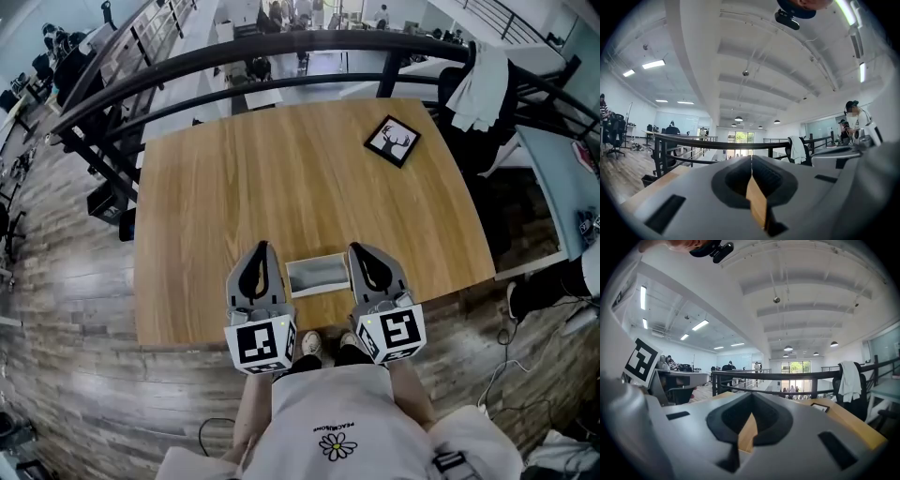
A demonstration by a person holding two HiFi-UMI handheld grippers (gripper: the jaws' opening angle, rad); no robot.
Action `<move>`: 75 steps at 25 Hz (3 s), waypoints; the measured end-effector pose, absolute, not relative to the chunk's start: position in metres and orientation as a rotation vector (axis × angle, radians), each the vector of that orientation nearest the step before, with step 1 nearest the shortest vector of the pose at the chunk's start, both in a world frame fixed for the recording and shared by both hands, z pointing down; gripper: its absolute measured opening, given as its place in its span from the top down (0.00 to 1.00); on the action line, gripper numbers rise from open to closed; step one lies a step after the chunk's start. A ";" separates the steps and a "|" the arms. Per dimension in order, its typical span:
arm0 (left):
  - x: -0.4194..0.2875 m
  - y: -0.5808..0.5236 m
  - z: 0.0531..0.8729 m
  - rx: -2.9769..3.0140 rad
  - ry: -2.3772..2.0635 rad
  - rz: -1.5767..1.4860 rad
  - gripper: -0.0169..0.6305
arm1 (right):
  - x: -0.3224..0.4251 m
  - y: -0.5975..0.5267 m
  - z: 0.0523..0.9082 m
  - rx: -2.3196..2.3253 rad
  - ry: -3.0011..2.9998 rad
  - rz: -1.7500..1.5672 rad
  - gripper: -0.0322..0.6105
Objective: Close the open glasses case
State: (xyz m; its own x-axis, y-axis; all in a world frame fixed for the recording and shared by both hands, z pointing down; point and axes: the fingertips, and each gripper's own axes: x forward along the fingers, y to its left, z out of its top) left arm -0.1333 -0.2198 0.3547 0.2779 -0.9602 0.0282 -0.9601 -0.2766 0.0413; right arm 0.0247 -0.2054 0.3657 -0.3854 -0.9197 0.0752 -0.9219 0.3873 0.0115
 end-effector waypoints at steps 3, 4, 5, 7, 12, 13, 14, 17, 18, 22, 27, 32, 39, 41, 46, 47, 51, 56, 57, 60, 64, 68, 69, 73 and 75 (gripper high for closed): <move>-0.133 -0.222 0.358 2.452 -1.878 0.020 0.95 | 0.025 -0.211 0.367 1.680 -2.575 0.052 0.94; -0.133 -0.221 0.359 2.441 -1.890 0.019 0.95 | 0.025 -0.212 0.368 1.670 -2.579 0.052 0.94; -0.134 -0.219 0.359 2.431 -1.901 0.018 0.95 | 0.025 -0.213 0.368 1.661 -2.585 0.047 0.94; -0.133 -0.215 0.357 2.419 -1.926 0.015 0.95 | 0.027 -0.213 0.365 1.651 -2.599 0.035 0.94; -0.125 -0.210 0.357 2.410 -1.920 0.017 0.94 | 0.033 -0.214 0.364 1.630 -2.627 0.050 0.94; -0.121 -0.211 0.356 2.426 -1.898 0.012 0.89 | 0.035 -0.215 0.362 1.627 -2.631 0.047 0.94; -0.116 -0.212 0.354 2.441 -1.874 0.005 0.80 | 0.037 -0.216 0.361 1.627 -2.635 0.043 0.94; -0.099 -0.218 0.359 2.473 -1.788 0.001 0.70 | 0.046 -0.217 0.363 1.627 -2.637 0.059 0.94; -0.093 -0.219 0.363 2.481 -1.753 0.003 0.66 | 0.049 -0.216 0.366 1.627 -2.635 0.074 0.94; -0.076 -0.226 0.400 2.456 -1.625 0.056 0.57 | 0.058 -0.214 0.370 1.628 -2.620 0.088 0.94; -0.064 -0.231 0.473 2.349 -1.523 0.237 0.56 | 0.072 -0.212 0.375 1.639 -2.590 0.103 0.94; -0.065 -0.238 0.515 2.294 -1.491 0.335 0.56 | 0.084 -0.211 0.379 1.669 -2.549 0.111 0.94; -0.058 -0.245 0.554 2.231 -1.419 0.397 0.56 | 0.102 -0.207 0.386 1.711 -2.479 0.121 0.94; -0.056 -0.245 0.562 2.215 -1.403 0.413 0.56 | 0.105 -0.206 0.388 1.720 -2.469 0.128 0.94; -0.057 -0.244 0.580 2.177 -1.367 0.452 0.56 | 0.104 -0.203 0.388 1.720 -2.455 0.123 0.94; -0.057 -0.244 0.583 2.171 -1.360 0.458 0.56 | 0.105 -0.202 0.388 1.721 -2.453 0.123 0.94; -0.056 -0.242 0.592 2.144 -1.345 0.458 0.56 | 0.107 -0.200 0.388 1.731 -2.438 0.118 0.94; -0.056 -0.240 0.593 2.143 -1.344 0.473 0.56 | 0.106 -0.197 0.390 1.737 -2.440 0.134 0.94; -0.056 -0.239 0.593 2.143 -1.343 0.476 0.56 | 0.105 -0.196 0.391 1.734 -2.442 0.135 0.94; -0.055 -0.234 0.592 2.142 -1.341 0.478 0.56 | 0.102 -0.194 0.390 1.713 -2.447 0.126 0.94; -0.052 -0.223 0.592 2.146 -1.331 0.488 0.56 | 0.099 -0.192 0.392 1.693 -2.468 0.132 0.94; -0.050 -0.211 0.591 2.145 -1.324 0.491 0.56 | 0.094 -0.190 0.391 1.662 -2.491 0.127 0.94; -0.050 -0.207 0.591 2.146 -1.322 0.495 0.56 | 0.092 -0.190 0.391 1.652 -2.497 0.125 0.94; -0.048 -0.192 0.595 2.142 -1.317 0.518 0.56 | 0.082 -0.189 0.389 1.612 -2.523 0.112 0.94; -0.048 -0.183 0.600 2.131 -1.316 0.532 0.56 | 0.076 -0.188 0.388 1.596 -2.537 0.109 0.94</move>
State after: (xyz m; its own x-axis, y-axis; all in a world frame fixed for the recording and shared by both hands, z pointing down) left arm -0.0480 -0.1832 0.5996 0.4355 -0.6714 0.5996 -0.8995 -0.3509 0.2604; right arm 0.0759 -0.1875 0.3884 -0.4263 -0.8905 0.1588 -0.9009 0.4338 0.0143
